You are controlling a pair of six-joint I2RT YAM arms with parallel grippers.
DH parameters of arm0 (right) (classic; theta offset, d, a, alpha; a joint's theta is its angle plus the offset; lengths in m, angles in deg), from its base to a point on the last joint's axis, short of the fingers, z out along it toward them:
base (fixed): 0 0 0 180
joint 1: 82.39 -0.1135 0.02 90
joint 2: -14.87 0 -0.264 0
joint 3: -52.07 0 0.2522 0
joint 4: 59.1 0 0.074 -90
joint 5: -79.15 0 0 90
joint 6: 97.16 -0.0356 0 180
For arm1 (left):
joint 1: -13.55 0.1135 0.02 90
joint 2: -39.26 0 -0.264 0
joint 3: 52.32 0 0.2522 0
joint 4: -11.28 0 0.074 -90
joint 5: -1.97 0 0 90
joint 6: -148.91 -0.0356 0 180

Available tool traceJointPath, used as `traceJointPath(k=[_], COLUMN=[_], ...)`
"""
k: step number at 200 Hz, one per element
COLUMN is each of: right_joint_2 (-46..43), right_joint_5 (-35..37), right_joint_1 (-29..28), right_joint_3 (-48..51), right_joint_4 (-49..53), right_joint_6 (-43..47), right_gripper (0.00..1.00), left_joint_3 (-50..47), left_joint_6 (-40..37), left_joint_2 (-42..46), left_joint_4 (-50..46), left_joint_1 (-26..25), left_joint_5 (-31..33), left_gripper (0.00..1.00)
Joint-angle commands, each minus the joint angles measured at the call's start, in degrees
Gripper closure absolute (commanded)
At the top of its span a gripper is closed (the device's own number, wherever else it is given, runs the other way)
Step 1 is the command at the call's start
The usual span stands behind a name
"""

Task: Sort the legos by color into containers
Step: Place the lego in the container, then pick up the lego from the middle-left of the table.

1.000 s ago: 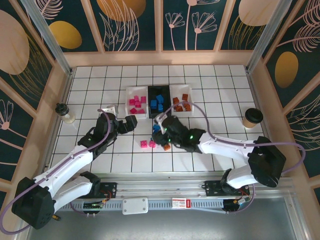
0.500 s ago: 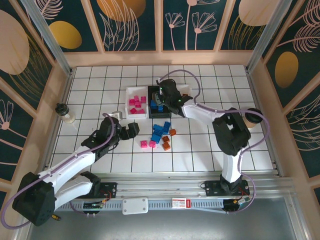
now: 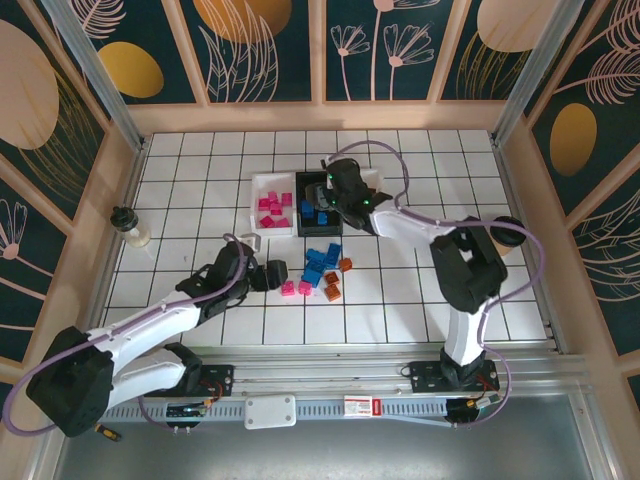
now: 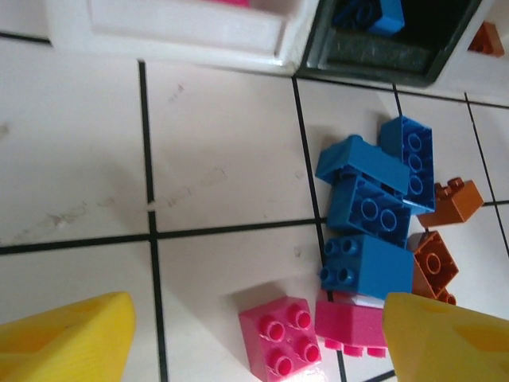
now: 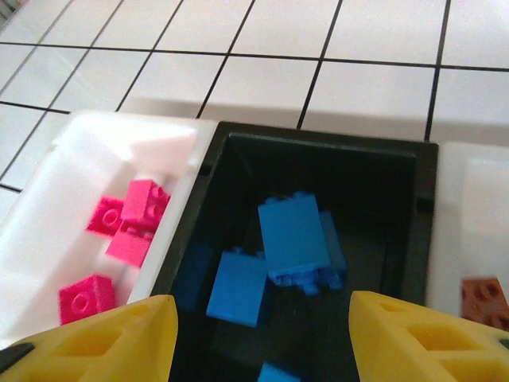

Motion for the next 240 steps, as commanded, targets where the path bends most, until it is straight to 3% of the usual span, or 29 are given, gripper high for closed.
traceJointPath(k=[1,35,75,143,202,240], right_joint_2=[-7.04,-12.81,-17.98,-23.43,-24.96,-25.41], right_joint_5=[-0.67,-0.58,-0.21,1.35,1.60,2.80], right_joint_1=[-1.04,-1.81,-2.60,-4.93,-5.83,-7.00], right_joint_3=[6.37,15.37,21.70,25.35,27.96,28.96], right_joint_4=[-4.30,-5.60,-6.79,-6.70,-7.30,-7.23], right_joint_6=[-1.69,-2.98,-4.53,-4.77,-5.72,-5.75], right_gripper=[0.41,0.41,0.41,0.41,0.41,0.41], left_joint_3=[-0.61,0.37,1.34,4.26,4.25,4.99], left_joint_6=[0.20,-0.15,0.15,-0.76,-0.53,-0.76], left_joint_2=[-2.82,-8.72,-12.99,-19.26,-22.53,-22.17], left_joint_4=[-0.17,1.36,4.26,6.56,7.56,7.30], left_joint_1=[-3.51,-7.38,-7.47,-7.51,-7.57,-7.53], left_joint_5=[0.51,2.31,2.72,3.44,4.98,6.48], left_gripper=[0.23,0.25,0.34,0.32,0.59,0.37])
